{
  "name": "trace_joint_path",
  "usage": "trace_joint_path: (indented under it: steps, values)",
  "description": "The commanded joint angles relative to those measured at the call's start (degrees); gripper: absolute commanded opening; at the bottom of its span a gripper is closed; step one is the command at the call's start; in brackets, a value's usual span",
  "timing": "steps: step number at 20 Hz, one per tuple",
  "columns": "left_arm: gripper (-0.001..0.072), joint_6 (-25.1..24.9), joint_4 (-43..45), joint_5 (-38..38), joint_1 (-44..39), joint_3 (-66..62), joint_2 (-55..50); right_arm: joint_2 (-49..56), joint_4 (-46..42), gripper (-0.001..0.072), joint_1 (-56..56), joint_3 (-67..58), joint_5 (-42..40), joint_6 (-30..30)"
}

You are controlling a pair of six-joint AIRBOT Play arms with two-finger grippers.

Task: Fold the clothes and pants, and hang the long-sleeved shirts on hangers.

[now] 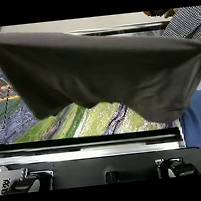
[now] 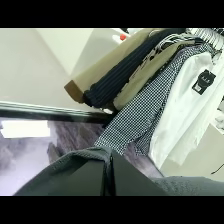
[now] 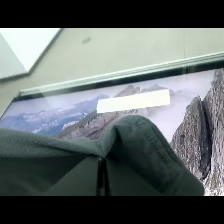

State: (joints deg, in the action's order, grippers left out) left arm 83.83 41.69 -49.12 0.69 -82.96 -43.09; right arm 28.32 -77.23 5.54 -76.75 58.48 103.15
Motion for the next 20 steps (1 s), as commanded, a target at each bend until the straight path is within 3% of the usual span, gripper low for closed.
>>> trace_joint_path:
  steps: [1,7,12,16,19,20]
  values:
    - [0.0014,3.21,6.82,-2.03,0.04,0.04,-0.98,3.82,-3.37,0.0033,-0.04,-0.17,-1.33,3.5]
    - [0.0015,3.15,14.14,-3.34,0.04,1.68,-20.65,32.24,2.97,0.0034,0.07,-0.11,-1.18,3.61]
    - [0.0015,3.19,10.45,3.23,-0.81,1.64,-44.72,54.31,5.33,0.0034,0.09,-0.13,-12.11,8.02]
    - [0.0015,3.19,3.56,4.33,-1.92,1.36,-55.6,63.06,10.64,0.0034,0.09,-0.13,-21.07,9.4]
    - [0.002,3.19,1.79,4.09,-3.15,1.36,-58.1,66.18,15.23,0.0035,0.09,-0.13,-22.43,9.38]
    - [0.0058,3.19,1.75,4.11,-3.45,1.33,-58.01,66.51,15.89,0.0043,0.07,-0.13,-21.4,9.38]
